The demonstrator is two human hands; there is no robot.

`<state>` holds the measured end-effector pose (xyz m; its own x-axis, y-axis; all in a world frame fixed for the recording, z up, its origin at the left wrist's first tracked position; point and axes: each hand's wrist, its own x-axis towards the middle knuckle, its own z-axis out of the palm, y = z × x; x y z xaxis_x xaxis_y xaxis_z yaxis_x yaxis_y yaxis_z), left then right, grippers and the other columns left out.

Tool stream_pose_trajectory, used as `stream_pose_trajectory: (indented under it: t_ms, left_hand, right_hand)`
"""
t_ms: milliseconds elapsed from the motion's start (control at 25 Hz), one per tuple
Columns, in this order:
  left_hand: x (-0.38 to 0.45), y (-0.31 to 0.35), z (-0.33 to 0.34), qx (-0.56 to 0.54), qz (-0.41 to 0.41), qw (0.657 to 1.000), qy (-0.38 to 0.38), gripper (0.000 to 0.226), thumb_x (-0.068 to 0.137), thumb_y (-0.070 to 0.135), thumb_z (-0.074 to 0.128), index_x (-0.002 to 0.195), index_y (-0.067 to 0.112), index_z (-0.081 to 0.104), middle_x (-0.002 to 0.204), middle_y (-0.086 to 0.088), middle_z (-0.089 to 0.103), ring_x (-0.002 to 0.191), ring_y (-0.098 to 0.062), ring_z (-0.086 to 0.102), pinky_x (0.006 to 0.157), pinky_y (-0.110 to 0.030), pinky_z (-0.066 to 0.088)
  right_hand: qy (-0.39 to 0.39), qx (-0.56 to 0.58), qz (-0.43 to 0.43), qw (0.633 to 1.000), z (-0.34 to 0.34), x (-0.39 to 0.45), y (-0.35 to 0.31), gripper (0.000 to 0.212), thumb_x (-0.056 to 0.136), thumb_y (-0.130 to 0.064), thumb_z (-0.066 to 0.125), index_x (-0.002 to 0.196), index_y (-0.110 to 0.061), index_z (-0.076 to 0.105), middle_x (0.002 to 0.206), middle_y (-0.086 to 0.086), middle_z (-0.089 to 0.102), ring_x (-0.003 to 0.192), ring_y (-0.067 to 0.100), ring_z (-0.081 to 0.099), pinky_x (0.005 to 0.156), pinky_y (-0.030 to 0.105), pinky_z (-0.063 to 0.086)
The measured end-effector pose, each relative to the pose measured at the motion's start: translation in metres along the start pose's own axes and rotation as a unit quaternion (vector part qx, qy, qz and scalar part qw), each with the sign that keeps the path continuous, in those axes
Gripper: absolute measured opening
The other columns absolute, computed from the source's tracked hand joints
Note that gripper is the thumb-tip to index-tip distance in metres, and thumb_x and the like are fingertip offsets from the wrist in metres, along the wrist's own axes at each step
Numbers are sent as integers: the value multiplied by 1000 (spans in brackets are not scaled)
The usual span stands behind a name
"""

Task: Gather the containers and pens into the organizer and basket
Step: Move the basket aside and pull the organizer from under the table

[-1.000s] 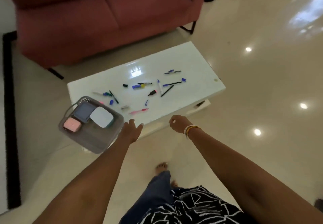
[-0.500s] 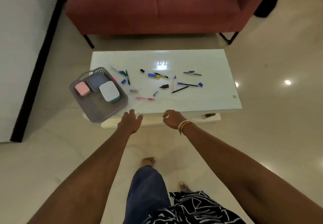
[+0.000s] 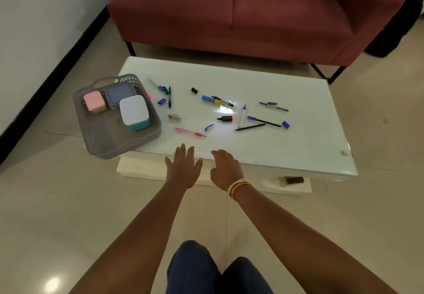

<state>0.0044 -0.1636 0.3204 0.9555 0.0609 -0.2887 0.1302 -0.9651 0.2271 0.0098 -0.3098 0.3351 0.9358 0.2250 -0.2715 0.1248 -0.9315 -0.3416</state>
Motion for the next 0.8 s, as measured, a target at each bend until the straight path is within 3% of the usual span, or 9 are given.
stream_pose_trajectory:
  t_ms: [160,280,480,640,800]
  left_hand:
    - [68,-21,86,52,39,992,107,55,100,45,22,149,21,22,160,-7,15,148,-26,13,115,-56,12]
    - [106,-23,127,-1,39,984,171,51,100,39,22,149,24,25,160,-5,20,148,-25,15,115,-57,11]
    - [124,-7,162,26,16,950,311,47,99,38,27,145,30,35,154,0,34,144,-23,27,115,-53,15]
    - [118,2,156,23,5,956,293,49,101,37,22,148,27,27,158,-2,26,147,-24,19,117,-51,12]
    - [98,32,173,-18,32,955,296,50,102,35,20,150,21,25,159,-5,21,148,-24,14,120,-44,8]
  right_hand:
    - [145,-83,-44,985,75,64,41,53,96,-26,41,147,-16,31,157,10,27,147,25,23,118,47,22]
    - [248,-83,-56,964,117,104,70,49,100,-33,30,143,-13,40,153,12,36,144,27,32,116,45,28]
    - [350,-105,-79,927,155,128,93,49,98,-33,31,132,-9,57,136,17,57,127,32,54,106,43,44]
    - [351,-89,-120,924,149,115,94,48,99,-33,33,134,-9,55,138,16,55,130,31,51,109,43,41]
    - [410,23,-203,889,169,79,129,39,82,-1,53,119,-6,66,126,12,65,122,25,58,108,38,43]
